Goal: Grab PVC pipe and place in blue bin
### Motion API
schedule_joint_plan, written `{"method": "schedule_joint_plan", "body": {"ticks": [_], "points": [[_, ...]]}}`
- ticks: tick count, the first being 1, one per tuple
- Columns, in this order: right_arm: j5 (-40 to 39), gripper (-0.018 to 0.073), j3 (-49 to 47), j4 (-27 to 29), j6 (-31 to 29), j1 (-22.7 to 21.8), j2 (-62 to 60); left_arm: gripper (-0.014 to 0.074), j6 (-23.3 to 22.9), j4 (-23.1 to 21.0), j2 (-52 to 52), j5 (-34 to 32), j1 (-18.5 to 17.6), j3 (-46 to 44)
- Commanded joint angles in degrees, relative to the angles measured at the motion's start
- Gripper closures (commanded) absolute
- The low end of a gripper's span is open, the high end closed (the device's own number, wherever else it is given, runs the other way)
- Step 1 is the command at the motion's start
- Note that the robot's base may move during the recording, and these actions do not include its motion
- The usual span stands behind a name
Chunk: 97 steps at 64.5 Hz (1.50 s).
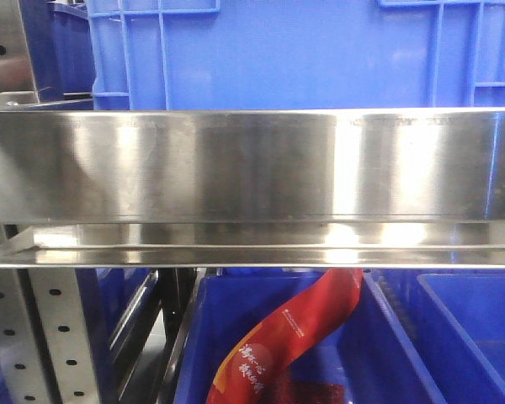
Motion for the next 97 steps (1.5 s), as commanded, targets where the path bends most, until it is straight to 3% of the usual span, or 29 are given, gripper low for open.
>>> {"method": "schedule_joint_plan", "body": {"ticks": [1, 12, 16, 21, 25, 34, 41, 57, 72, 83, 97], "points": [[-1.49, 0.0722, 0.00, -0.53, -0.31, -0.36, -0.22, 0.0707, -0.03, 3.37, -1.91, -0.70, 0.25, 3.40], [-1.49, 0.0722, 0.00, -0.53, -0.31, -0.36, -0.22, 0.0707, -0.60, 3.37, -9.32, -3.20, 0.25, 15.44], [-1.49, 0.0722, 0.00, -0.53, -0.31, -0.36, -0.22, 0.0707, -5.20, 4.64, -12.50, -3.47, 0.25, 20.10], [-1.49, 0.0722, 0.00, -0.53, -0.31, -0.36, -0.22, 0.0707, -13.16, 10.31, -15.64, -3.47, 0.30, 24.54], [-1.49, 0.0722, 0.00, -0.53, -0.31, -0.36, -0.22, 0.0707, -15.23, 14.44, -17.78, -3.19, 0.30, 27.35], [-1.49, 0.0722, 0.00, -0.53, -0.31, -0.36, -0.22, 0.0707, -15.37, 15.15, -22.59, -3.59, 0.30, 30.90], [-1.49, 0.0722, 0.00, -0.53, -0.31, -0.36, -0.22, 0.0707, -15.37, 15.46, -26.91, 0.15, 0.70, 30.90], [-1.49, 0.0722, 0.00, -0.53, -0.31, -0.36, -0.22, 0.0707, -15.37, 16.06, -28.37, 1.12, 5.54, 30.90], [-1.49, 0.0722, 0.00, -0.53, -0.31, -0.36, -0.22, 0.0707, -15.37, 16.06, -28.37, -0.17, 4.10, 30.90], [-1.49, 0.0722, 0.00, -0.53, -0.31, -0.36, -0.22, 0.0707, -15.37, 16.06, -28.37, -0.17, 0.84, 30.90], [-1.49, 0.0722, 0.00, -0.53, -0.31, -0.36, -0.22, 0.0707, -15.37, 16.06, -28.37, -0.17, 0.48, 30.90]]}}
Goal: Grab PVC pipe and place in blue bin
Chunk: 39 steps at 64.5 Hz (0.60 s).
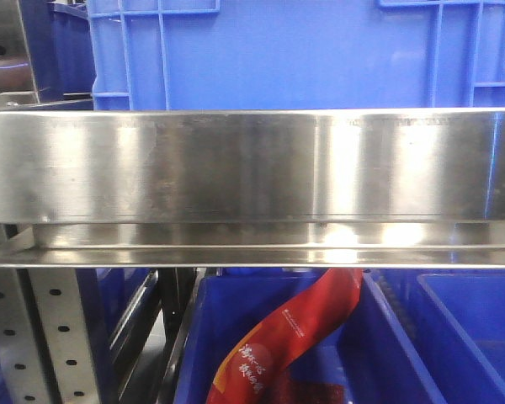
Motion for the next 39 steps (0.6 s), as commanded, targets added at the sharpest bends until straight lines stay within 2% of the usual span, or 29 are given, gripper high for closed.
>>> {"method": "schedule_joint_plan", "body": {"ticks": [1, 39], "points": [[-1.25, 0.0722, -0.04, -0.53, -0.19, -0.36, -0.14, 0.0707, -0.43, 0.23, -0.34, -1.37, -0.43, -0.13], [-1.25, 0.0722, -0.04, -0.53, -0.19, -0.36, -0.14, 0.0707, -0.43, 0.23, -0.34, -1.37, -0.43, -0.13]]}}
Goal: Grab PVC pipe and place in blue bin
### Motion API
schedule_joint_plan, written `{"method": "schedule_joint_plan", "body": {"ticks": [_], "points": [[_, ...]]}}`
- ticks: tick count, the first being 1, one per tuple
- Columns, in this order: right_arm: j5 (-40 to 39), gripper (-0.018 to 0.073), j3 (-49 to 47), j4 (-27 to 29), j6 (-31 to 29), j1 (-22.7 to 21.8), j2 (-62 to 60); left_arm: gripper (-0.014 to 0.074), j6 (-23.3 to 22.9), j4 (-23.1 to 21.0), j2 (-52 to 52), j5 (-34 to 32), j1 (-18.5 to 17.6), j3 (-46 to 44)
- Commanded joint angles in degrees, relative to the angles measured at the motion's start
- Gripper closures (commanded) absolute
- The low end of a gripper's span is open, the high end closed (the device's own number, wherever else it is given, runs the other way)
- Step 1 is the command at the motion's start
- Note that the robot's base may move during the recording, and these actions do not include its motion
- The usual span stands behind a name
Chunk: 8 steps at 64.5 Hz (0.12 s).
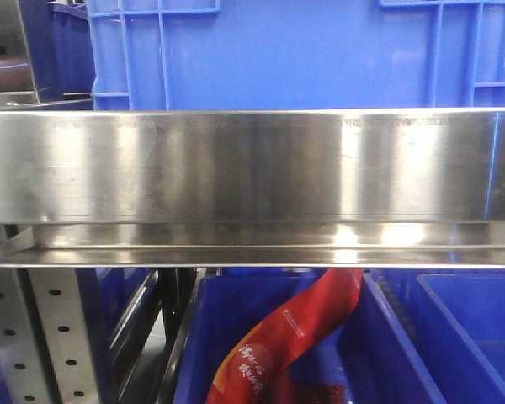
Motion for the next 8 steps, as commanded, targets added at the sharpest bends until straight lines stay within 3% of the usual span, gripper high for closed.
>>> {"method": "schedule_joint_plan", "body": {"ticks": [1, 8], "points": [[-1.25, 0.0722, -0.04, -0.53, -0.19, -0.36, -0.14, 0.0707, -0.43, 0.23, -0.34, -1.26, -0.34, -0.13], [-1.25, 0.0722, -0.04, -0.53, -0.19, -0.36, -0.14, 0.0707, -0.43, 0.23, -0.34, -1.26, -0.34, -0.13]]}}
